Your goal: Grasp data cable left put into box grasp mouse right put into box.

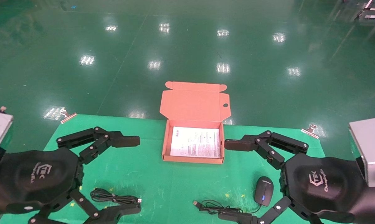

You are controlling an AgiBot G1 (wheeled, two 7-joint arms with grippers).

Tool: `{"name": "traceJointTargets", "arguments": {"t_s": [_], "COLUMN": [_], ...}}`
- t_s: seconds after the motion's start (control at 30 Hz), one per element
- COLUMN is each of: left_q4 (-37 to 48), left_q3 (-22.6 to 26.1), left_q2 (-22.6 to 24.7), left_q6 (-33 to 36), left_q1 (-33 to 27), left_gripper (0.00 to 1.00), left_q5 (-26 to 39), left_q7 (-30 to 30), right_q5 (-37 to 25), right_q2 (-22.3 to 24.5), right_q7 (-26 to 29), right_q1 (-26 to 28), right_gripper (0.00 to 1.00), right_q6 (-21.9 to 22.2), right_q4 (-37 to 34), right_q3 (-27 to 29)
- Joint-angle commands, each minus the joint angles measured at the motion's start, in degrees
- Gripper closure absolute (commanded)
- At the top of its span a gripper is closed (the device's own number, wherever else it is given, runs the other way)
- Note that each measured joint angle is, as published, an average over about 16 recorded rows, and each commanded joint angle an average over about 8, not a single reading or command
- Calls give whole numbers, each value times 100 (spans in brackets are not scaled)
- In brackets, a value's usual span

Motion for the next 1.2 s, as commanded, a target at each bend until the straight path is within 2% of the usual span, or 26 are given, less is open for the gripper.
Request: {"name": "traceJointTargets", "arguments": {"t_s": [0.03, 0.7, 0.93, 1.2], "left_q4": [0, -9, -8, 94], "left_q3": [0, 26, 179, 593], "left_q2": [0, 0, 20, 169], "left_q6": [0, 1, 74, 269], "left_q1": [0, -29, -220, -814], "left_gripper": [0, 0, 0, 0], "left_q5": [0, 76, 416, 1219], "left_q7": [0, 27, 16, -94], "right_q5": [0, -96, -635, -1615], "right_q2": [0, 21, 99, 25], "right_q7": [0, -53, -237, -494], "right_q1": [0, 22, 235, 859], "right_gripper": [0, 0, 0, 0], "right_q6": [0, -15, -73, -248], "right_q4": [0, 30, 127, 267], "right_q3": [0, -19, -157, -522]}}
